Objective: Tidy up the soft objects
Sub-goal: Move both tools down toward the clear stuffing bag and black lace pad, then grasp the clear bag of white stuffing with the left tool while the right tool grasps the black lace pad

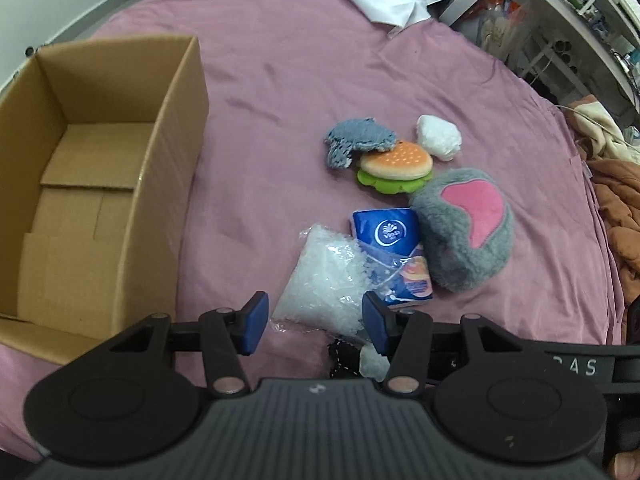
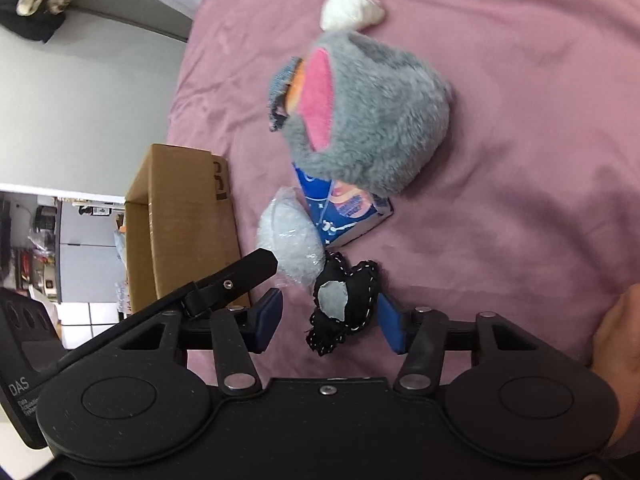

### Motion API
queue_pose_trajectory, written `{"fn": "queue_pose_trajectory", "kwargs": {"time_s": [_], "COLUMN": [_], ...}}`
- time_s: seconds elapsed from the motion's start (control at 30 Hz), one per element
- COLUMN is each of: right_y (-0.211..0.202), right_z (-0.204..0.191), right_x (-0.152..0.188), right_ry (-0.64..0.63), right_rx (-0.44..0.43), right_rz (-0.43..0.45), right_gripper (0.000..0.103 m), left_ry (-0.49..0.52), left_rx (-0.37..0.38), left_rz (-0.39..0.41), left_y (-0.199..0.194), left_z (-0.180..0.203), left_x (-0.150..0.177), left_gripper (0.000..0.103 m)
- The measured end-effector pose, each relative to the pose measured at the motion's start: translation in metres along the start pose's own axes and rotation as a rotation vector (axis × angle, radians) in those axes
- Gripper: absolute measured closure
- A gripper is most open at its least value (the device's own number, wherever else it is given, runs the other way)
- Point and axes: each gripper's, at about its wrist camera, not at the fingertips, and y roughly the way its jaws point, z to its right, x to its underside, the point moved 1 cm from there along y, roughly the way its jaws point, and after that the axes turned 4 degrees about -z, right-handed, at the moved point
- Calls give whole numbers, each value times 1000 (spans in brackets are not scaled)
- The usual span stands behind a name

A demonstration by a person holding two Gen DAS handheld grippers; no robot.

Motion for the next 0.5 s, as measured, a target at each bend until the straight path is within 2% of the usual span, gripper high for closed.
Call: {"fn": "queue_pose_trajectory", "kwargs": {"time_s": [0.17, 0.27, 0.33, 0.43, 0.5], "right_y": [8, 14, 17, 19, 16], "right_z": [2, 3, 3, 2, 2], "right_x": [-3, -2, -1, -1, -1], "right_ry": [19, 23, 26, 27, 16], "right_rx": [-3, -1, 0, 1, 0], "right_rz": [-13, -32, -38, -29, -16], "right_gripper": [52, 67, 72, 86, 89], "left_ry": [-26, -53, -55, -62, -74], "left_rx": [4, 47, 47, 44, 45], "left_rz": [-7, -25, -25, -1, 11], "left_y": [9, 16, 21, 25, 24], "left_z": [-5, -7, -5, -2, -3], "left_x": [-6, -8, -8, -6, -5], "left_gripper": [51, 48, 48, 49, 56]}}
